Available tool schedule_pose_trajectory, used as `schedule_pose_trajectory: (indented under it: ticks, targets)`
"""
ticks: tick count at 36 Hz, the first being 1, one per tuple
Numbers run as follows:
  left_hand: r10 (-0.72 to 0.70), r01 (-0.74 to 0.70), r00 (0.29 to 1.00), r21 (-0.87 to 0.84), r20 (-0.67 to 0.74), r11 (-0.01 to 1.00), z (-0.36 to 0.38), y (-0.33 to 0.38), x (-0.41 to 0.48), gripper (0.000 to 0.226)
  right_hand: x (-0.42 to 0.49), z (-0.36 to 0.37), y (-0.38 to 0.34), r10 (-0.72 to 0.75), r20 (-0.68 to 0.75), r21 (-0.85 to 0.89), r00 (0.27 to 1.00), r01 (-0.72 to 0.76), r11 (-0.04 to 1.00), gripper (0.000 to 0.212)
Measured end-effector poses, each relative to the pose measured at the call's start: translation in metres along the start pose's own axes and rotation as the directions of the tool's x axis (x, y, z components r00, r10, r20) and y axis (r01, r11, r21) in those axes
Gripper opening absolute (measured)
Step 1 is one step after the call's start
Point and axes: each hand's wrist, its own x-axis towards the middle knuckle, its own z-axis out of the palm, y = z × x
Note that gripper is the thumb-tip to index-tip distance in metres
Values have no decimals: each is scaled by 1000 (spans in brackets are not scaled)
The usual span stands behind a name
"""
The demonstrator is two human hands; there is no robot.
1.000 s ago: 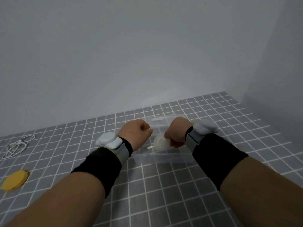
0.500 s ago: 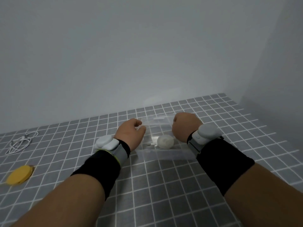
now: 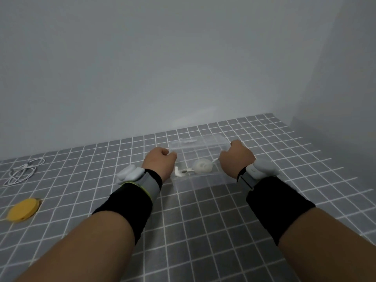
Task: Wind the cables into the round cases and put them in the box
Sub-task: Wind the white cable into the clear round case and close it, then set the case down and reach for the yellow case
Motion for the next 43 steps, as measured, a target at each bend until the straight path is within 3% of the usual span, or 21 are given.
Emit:
schedule_pose_trajectory:
  ticks: [5,9,14,20,23,25,27,30,33,36,39,43]
  targets:
    - [-36,38,999,-158,13,987,7,0,4,38,22,1,-3,-41,32,19,999,40,999,44]
    - [-48,52,999,-200,23,978,7,-4,10,42,32,6,-4,-32,-17,36,999,33,999,47]
    - [1,-1,1000,13,-1,1000,-11,-18,7,61,18,15,-1,-105,-241,-55,965,94,994,52]
    - [67,-52,996,214,-62,976,-41,-46,-11,55,-21,26,-2,-313,-447,-134,838,283,950,43]
    - [113,-91,992,281,-64,955,-54,-62,-17,55,-35,29,-8,-406,-462,-133,789,391,911,37]
    - [155,-124,986,343,-66,931,-71,-77,-32,56,-56,29,-16,-476,-387,-114,789,472,874,34]
    - [170,-132,984,406,-59,904,-84,-93,-40,58,-70,28,-24,-498,-244,-24,832,508,861,33]
    - [158,-116,986,506,-42,855,-110,-123,-54,64,-96,35,-38,-549,-11,7,836,549,836,37]
    - [121,-85,992,566,-25,820,-136,-146,-71,82,-113,51,-51,-563,197,-32,803,579,815,49]
    - [90,-76,996,650,12,756,-155,-169,-86,80,-124,70,-58,-549,385,-98,742,624,775,67]
    - [8,-42,999,705,52,708,-167,-192,-100,94,-133,86,-63,-515,494,-175,700,660,730,78]
    - [-59,-16,996,759,72,651,-176,-208,-115,85,-141,99,-67,-430,561,-301,708,658,690,83]
